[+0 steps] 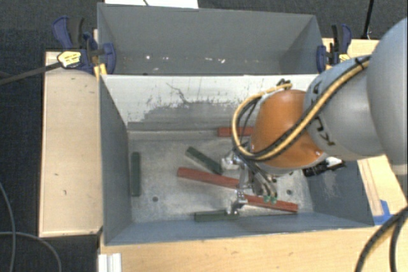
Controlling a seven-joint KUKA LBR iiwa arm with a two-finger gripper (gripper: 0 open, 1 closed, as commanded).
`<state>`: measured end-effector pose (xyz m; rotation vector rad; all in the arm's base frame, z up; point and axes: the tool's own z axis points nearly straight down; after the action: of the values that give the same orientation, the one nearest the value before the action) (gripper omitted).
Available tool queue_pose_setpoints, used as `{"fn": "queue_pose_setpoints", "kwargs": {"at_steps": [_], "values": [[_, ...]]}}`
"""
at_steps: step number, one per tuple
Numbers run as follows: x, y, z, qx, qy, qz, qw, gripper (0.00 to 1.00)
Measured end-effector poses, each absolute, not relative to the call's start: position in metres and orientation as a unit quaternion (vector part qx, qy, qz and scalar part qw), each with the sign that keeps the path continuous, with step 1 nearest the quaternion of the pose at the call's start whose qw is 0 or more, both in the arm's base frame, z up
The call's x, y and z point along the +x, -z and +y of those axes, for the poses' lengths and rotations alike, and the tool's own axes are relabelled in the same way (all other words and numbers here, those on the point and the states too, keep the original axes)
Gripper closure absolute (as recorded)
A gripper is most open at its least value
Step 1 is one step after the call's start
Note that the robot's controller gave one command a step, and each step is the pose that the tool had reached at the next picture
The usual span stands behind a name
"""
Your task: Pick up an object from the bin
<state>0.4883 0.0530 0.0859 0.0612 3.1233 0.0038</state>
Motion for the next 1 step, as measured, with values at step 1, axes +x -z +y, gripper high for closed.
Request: {"fn": "queue_pose_setpoints", "kwargs": {"at_steps": [1], "values": [[0.4897, -0.0855, 0.0538, 0.022, -0.001, 1.0, 0.01, 0.0]]}}
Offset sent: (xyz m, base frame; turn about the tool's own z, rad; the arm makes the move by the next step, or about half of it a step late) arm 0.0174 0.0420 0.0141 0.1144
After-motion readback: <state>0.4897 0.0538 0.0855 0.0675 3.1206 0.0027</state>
